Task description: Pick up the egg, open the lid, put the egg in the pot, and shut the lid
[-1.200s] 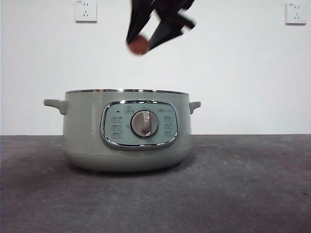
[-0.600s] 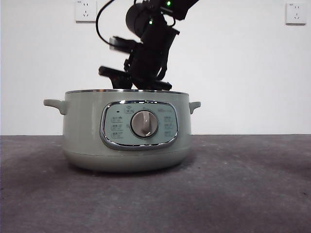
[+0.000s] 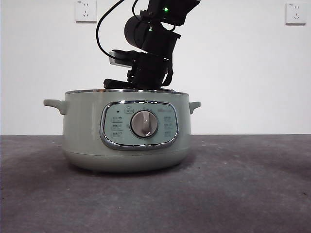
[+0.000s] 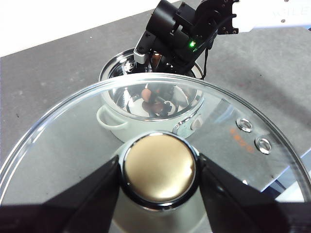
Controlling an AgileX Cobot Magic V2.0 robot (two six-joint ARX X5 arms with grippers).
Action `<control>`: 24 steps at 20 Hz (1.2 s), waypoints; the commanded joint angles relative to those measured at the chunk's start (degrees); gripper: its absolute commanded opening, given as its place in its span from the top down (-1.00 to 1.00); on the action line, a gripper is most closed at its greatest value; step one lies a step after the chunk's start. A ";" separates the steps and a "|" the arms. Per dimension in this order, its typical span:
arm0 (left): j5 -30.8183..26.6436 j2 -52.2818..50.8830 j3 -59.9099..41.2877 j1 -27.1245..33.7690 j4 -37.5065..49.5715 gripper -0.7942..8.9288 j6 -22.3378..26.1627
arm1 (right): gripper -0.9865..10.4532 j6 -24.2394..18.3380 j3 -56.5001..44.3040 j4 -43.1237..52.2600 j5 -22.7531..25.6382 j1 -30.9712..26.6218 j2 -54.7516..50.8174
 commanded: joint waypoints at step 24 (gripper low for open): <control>7.13 18.45 0.35 -0.85 22.43 0.85 4.35 | 0.07 2.49 7.80 -30.34 2.78 0.33 -41.44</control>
